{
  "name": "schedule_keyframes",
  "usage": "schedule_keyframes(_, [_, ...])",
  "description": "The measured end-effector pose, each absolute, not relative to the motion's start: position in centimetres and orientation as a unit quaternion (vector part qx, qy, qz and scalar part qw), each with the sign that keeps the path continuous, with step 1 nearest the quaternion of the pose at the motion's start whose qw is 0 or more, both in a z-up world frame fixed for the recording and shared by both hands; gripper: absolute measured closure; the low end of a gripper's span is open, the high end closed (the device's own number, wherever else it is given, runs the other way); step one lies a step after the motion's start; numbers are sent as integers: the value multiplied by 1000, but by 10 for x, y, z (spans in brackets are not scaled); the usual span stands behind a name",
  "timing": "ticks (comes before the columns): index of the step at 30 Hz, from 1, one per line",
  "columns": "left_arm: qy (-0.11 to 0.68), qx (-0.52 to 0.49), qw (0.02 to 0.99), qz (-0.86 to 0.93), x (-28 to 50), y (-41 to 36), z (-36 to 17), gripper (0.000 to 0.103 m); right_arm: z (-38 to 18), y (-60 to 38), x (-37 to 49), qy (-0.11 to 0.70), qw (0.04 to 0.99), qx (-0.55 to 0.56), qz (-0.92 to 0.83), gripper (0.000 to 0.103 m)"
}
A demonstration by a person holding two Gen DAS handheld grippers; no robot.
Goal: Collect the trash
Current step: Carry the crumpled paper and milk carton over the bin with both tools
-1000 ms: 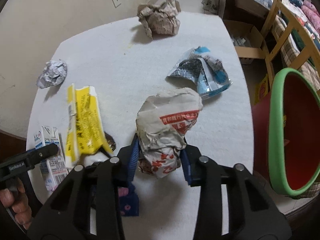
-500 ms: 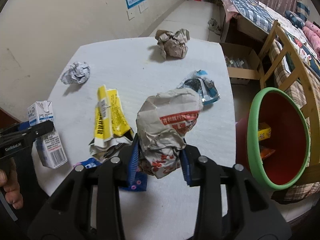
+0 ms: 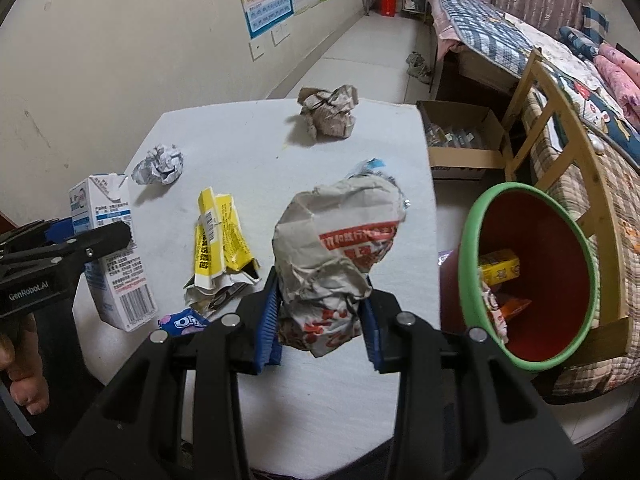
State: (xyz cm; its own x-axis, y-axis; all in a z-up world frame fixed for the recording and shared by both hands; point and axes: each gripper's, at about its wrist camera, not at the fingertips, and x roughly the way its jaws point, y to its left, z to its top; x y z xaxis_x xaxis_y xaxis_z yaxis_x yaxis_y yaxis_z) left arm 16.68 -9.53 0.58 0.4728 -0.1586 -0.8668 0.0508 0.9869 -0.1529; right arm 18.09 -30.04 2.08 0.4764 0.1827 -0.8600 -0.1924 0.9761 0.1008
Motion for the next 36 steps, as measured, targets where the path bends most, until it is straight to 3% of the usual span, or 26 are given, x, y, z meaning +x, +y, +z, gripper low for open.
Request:
schedule_keyframes(19, [493,4,855,-159,192,-191,33,47,35,-385,178,485,872,41,59,67])
schedule_keyframes(36, [489,33,830,-265,217,-324,36,47,22,-509,175,485,870,80,-30,67])
